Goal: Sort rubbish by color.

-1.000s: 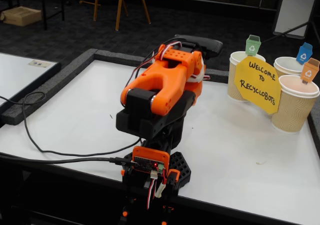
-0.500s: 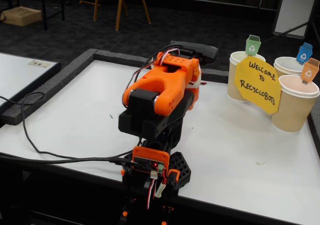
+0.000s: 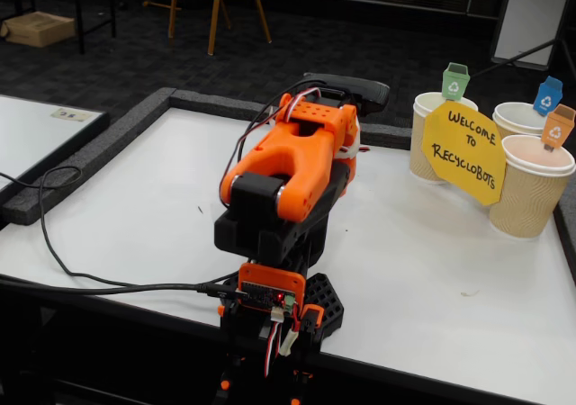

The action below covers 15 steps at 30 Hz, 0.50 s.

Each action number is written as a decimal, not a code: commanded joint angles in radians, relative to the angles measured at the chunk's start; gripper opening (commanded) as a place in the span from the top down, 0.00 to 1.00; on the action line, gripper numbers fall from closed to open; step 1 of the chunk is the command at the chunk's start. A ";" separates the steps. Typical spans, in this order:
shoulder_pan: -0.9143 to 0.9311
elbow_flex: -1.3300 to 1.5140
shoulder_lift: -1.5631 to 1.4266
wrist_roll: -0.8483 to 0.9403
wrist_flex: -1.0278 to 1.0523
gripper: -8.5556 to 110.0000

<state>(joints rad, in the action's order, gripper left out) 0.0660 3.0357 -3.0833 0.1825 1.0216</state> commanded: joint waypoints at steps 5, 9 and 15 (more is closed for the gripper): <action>-0.014 0.000 -0.178 0.009 0.092 0.93; -0.017 0.002 -0.204 0.009 0.117 0.93; -0.035 -0.014 -0.204 0.009 0.192 0.93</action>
<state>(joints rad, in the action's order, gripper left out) 0.0644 3.0726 -3.2551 0.1825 1.1827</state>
